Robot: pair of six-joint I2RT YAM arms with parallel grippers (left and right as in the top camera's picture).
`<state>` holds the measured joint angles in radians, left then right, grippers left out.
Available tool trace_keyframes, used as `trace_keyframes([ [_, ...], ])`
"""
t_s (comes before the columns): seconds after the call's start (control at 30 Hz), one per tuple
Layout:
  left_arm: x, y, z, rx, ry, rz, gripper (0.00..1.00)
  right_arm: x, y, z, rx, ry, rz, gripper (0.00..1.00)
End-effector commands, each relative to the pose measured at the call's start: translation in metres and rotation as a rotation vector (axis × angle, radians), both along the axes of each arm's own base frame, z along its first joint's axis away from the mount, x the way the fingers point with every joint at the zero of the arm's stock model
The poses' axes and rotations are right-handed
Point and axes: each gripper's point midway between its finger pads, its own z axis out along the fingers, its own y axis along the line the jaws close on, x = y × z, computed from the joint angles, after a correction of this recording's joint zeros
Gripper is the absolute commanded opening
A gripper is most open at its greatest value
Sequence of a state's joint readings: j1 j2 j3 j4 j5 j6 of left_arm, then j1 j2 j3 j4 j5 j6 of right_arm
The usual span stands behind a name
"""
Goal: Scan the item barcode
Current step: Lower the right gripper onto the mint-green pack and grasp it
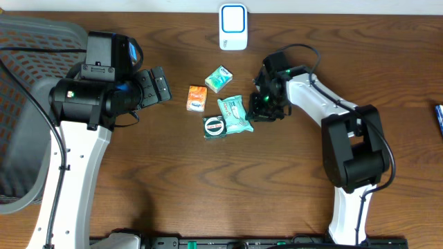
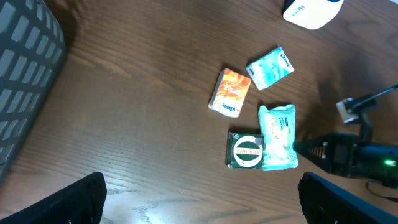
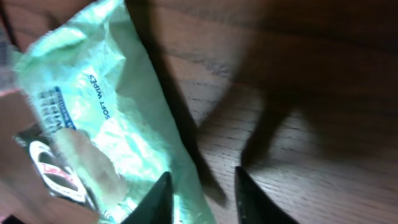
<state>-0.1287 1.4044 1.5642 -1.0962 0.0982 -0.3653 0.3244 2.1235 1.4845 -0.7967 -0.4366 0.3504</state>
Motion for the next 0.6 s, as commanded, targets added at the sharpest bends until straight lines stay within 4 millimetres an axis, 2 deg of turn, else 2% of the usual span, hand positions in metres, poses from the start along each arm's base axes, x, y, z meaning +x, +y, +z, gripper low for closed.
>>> trace_keyframes([
  [0.0, 0.001, 0.002, 0.004, 0.007, -0.01, 0.003, 0.98, 0.011, -0.001, 0.028, 0.033, -0.089, 0.026, 0.37],
  [0.1, 0.001, 0.002, 0.004, 0.007, -0.01, 0.003, 0.98, 0.014, -0.002, 0.029, 0.036, -0.103, 0.024, 0.57],
  [0.2, 0.001, 0.002, 0.004, 0.007, -0.01, 0.003, 0.98, 0.016, -0.001, 0.03, 0.036, -0.112, 0.025, 0.65],
  [0.33, 0.001, 0.002, 0.004, 0.007, -0.01, 0.003, 0.98, 0.022, -0.001, 0.029, 0.025, -0.142, 0.025, 0.73],
  [0.57, 0.001, 0.002, 0.004, 0.007, -0.01, 0.003, 0.98, 0.038, 0.003, 0.032, 0.01, -0.224, 0.026, 0.8],
])
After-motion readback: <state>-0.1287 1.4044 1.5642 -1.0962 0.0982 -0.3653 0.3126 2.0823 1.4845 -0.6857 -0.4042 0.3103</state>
